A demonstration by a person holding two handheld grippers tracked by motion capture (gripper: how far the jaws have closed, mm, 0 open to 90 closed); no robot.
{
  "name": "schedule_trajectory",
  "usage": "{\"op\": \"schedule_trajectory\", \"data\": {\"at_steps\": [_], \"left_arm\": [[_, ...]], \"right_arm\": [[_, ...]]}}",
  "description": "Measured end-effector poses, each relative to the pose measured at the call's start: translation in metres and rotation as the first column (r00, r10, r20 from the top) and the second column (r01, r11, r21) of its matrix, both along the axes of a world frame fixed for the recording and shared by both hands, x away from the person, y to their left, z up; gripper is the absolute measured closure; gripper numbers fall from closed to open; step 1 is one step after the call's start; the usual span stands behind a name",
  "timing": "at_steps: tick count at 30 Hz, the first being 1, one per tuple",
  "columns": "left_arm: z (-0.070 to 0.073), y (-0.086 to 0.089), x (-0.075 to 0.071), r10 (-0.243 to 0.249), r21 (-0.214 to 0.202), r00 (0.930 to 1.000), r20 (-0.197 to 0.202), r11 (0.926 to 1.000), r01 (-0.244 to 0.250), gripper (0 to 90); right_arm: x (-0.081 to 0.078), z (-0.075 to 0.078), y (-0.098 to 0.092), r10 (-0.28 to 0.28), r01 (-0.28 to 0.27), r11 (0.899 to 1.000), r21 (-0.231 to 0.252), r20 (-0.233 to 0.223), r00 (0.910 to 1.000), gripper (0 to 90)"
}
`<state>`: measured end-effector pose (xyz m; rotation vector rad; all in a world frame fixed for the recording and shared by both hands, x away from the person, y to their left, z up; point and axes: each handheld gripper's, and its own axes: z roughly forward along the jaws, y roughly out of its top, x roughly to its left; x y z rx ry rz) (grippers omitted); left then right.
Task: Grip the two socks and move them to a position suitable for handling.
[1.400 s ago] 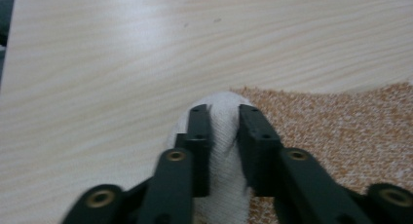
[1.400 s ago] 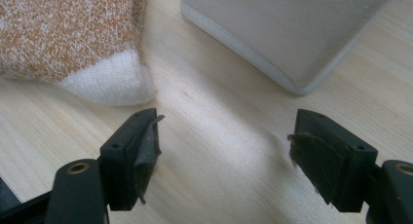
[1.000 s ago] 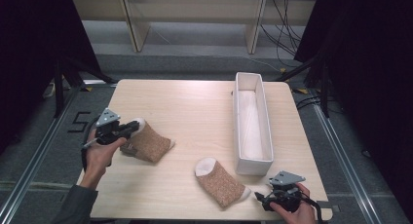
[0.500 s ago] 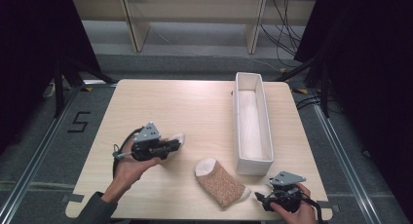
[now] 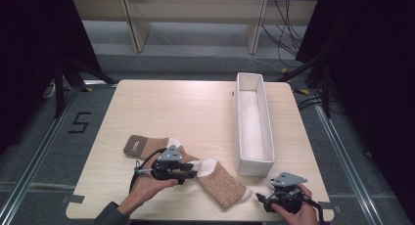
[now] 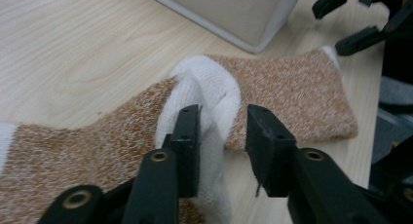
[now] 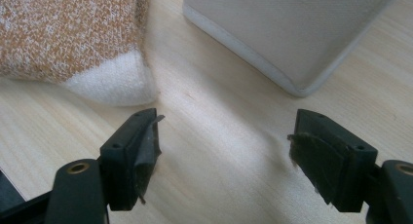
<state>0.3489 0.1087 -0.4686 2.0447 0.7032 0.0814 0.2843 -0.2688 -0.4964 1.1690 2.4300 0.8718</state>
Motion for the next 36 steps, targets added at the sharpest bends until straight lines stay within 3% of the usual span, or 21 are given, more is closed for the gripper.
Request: {"op": "schedule_trajectory", "data": {"at_steps": [3,6,8,9,10,13,15,17,18,19,21,23,24,25,26,28,31,32,34,35,36], "left_arm": [[0.014,0.011,0.001,0.007,-0.037,0.9998,0.016,0.9993,-0.007,55.5],[0.025,0.034,0.008,0.071,-0.083,0.9973,0.019,0.9941,-0.069,52.7],[0.028,0.055,0.015,0.144,-0.079,0.9894,0.022,0.9868,-0.141,54.0],[0.027,0.065,0.019,0.172,-0.066,0.9848,0.026,0.9832,-0.170,53.8],[0.025,0.080,0.024,0.212,-0.034,0.9768,0.031,0.9770,-0.211,53.8],[0.019,0.112,0.033,0.305,0.051,0.9499,0.068,0.9499,-0.309,56.5],[0.012,0.133,0.038,0.380,0.059,0.9231,0.056,0.9217,-0.383,57.0],[0.005,0.151,0.044,0.431,0.106,0.9002,0.059,0.8940,-0.435,56.9],[0.005,0.151,0.044,0.431,0.106,0.9002,0.059,0.8940,-0.435,56.6],[-0.002,0.162,0.049,0.481,0.124,0.8750,0.058,0.8661,-0.484,56.2],[-0.007,0.170,0.053,0.501,0.168,0.8632,0.063,0.8473,-0.504,55.2],[-0.011,0.173,0.058,0.527,0.169,0.8481,0.058,0.8321,-0.528,52.0],[-0.013,0.175,0.061,0.527,0.181,0.8489,0.045,0.8314,-0.525,52.5],[-0.016,0.175,0.064,0.538,0.169,0.8419,0.038,0.8268,-0.536,52.8],[-0.017,0.176,0.067,0.534,0.178,0.8450,0.024,0.8294,-0.529,53.5],[-0.020,0.177,0.071,0.541,0.187,0.8410,0.005,0.8257,-0.532,53.0],[-0.024,0.181,0.075,0.560,0.198,0.8283,-0.005,0.8124,-0.548,50.3],[-0.025,0.183,0.076,0.563,0.199,0.8261,-0.020,0.8119,-0.549,48.7],[-0.026,0.184,0.076,0.571,0.200,0.8201,-0.033,0.8078,-0.555,45.8],[-0.026,0.185,0.077,0.560,0.206,0.8278,-0.037,0.8149,-0.542,45.8],[-0.028,0.184,0.077,0.548,0.214,0.8348,-0.050,0.8223,-0.527,45.8]], "right_arm": [[0.000,0.000,0.000,0.003,-0.003,1.000,0.002,0.005,1.0000,26.4],[-0.002,0.002,0.002,-0.015,0.015,1.000,0.023,0.002,0.9999,26.4],[-0.001,0.005,0.001,0.017,-0.017,1.000,0.018,0.016,0.9997,26.4],[-0.004,0.007,0.003,-0.009,0.009,0.999,0.038,0.003,1.0000,26.5],[-0.003,0.009,0.003,0.009,-0.010,0.999,0.033,0.021,0.9997,26.9],[-0.008,0.021,0.009,0.028,-0.031,0.998,0.056,0.058,0.9979,28.8],[-0.012,0.032,0.018,0.042,-0.047,0.997,0.066,0.066,0.9969,30.8],[-0.016,0.040,0.031,0.081,-0.085,0.994,0.075,0.062,0.9948,34.6],[-0.017,0.042,0.038,0.099,-0.104,0.991,0.080,0.057,0.9934,35.5],[-0.017,0.045,0.045,0.138,-0.143,0.987,0.070,0.065,0.9882,37.4],[-0.017,0.048,0.060,0.167,-0.172,0.982,0.076,0.070,0.9834,38.5],[-0.013,0.051,0.071,0.181,-0.186,0.978,0.089,0.063,0.9815,38.9],[-0.009,0.052,0.077,0.188,-0.193,0.977,0.094,0.062,0.9802,39.0],[-0.004,0.054,0.084,0.185,-0.190,0.976,0.109,0.051,0.9814,39.5],[0.002,0.057,0.092,0.190,-0.196,0.974,0.111,0.056,0.9801,40.0],[0.012,0.062,0.105,0.195,-0.199,0.972,0.123,0.044,0.9798,39.9],[0.027,0.066,0.120,0.187,-0.191,0.972,0.138,0.042,0.9814,39.2],[0.034,0.067,0.125,0.198,-0.204,0.970,0.129,0.058,0.9784,39.2],[0.042,0.067,0.137,0.184,-0.186,0.973,0.135,0.030,0.9825,39.2],[0.048,0.064,0.143,0.192,-0.196,0.972,0.130,0.045,0.9804,39.4],[0.053,0.063,0.149,0.202,-0.203,0.971,0.122,0.023,0.9791,40.4]]}}
